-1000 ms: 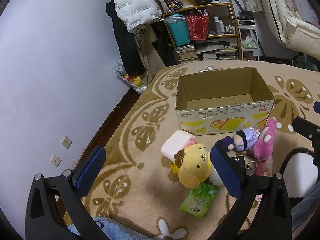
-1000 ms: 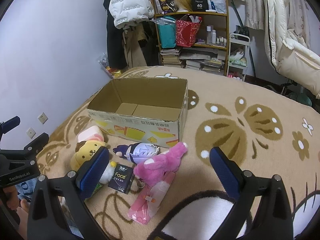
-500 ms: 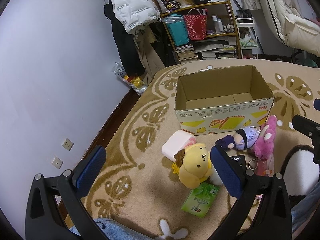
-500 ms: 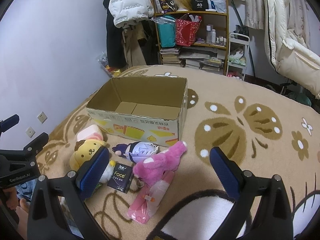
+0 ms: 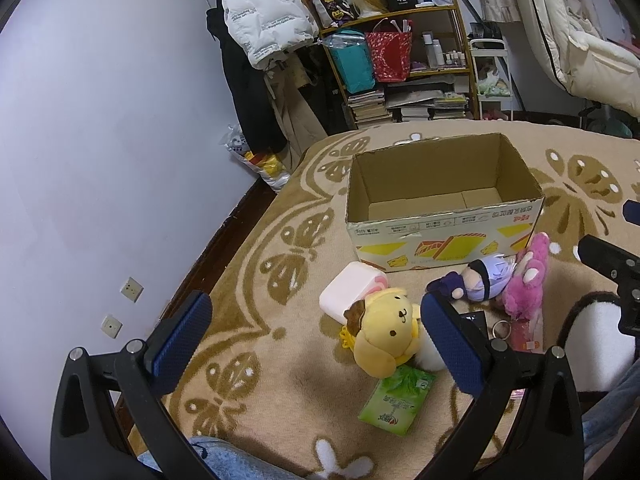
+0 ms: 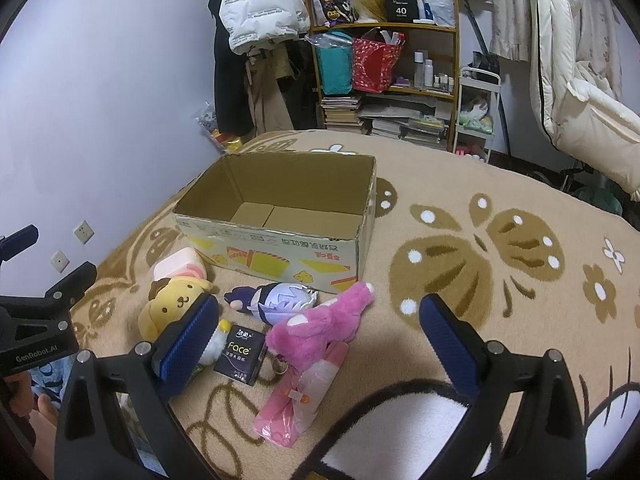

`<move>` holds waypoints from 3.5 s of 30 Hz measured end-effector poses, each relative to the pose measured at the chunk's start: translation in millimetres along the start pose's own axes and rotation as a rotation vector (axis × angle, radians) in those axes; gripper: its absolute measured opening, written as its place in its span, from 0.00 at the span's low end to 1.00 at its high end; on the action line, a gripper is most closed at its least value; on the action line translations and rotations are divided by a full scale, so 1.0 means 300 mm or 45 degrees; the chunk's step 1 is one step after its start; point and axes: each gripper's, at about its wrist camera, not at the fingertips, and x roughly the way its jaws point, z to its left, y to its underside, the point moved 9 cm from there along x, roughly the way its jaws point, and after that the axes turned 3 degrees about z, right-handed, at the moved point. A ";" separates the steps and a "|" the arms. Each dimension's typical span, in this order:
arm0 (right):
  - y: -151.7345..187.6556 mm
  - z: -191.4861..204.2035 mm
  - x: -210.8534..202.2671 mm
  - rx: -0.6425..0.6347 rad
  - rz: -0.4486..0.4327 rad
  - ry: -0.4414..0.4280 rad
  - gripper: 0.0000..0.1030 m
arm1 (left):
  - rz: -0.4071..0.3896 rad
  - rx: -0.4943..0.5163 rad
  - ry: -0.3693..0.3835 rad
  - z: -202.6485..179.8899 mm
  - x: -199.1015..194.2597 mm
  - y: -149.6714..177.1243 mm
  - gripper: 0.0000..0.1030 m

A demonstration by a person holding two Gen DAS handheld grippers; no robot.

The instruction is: Organize soft objects

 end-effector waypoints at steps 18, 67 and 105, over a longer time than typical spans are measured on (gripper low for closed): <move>-0.002 0.005 0.000 0.000 0.003 -0.001 1.00 | -0.001 0.027 -0.009 -0.012 -0.003 -0.002 1.00; 0.005 -0.006 0.007 0.028 0.028 0.003 1.00 | 0.034 -0.025 0.036 -0.012 0.028 0.001 1.00; 0.020 -0.038 0.361 0.118 0.391 -0.117 1.00 | 0.407 -0.131 0.222 -0.111 0.460 0.030 1.00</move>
